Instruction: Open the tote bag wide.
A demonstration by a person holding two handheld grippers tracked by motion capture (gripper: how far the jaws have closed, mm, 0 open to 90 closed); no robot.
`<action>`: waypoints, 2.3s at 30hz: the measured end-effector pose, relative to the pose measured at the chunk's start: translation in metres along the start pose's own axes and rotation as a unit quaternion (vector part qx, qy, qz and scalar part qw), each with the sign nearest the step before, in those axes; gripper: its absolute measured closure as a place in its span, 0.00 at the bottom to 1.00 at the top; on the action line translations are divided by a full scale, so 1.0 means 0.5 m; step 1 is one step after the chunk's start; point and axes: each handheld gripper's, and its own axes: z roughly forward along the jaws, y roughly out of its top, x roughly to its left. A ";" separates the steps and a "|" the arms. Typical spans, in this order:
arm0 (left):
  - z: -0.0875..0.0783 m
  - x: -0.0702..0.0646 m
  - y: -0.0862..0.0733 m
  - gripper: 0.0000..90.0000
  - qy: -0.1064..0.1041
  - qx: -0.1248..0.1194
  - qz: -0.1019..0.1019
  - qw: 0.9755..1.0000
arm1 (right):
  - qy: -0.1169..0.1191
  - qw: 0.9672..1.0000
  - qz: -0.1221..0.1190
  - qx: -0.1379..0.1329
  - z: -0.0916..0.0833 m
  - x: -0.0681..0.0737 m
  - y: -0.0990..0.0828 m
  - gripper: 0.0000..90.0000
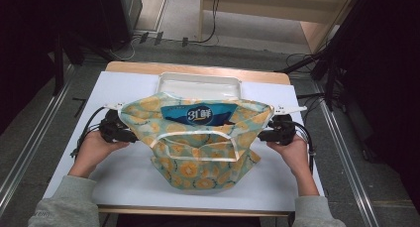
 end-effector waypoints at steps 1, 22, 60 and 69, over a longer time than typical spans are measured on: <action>0.000 -0.001 0.000 0.43 -0.001 0.001 0.000 1.000 | -0.001 1.000 0.000 0.001 0.000 0.000 0.000 0.50; -0.003 -0.011 0.000 0.42 -0.010 0.002 0.003 1.000 | 0.007 1.000 -0.010 0.009 0.006 0.005 0.007 0.49; -0.068 -0.013 0.089 0.64 -0.052 0.015 0.027 0.998 | 0.041 0.998 -0.040 0.020 -0.071 0.009 0.112 0.56; -0.112 -0.005 0.111 0.63 -0.054 0.011 0.026 0.998 | 0.047 0.998 -0.041 0.012 -0.105 0.007 0.142 0.57</action>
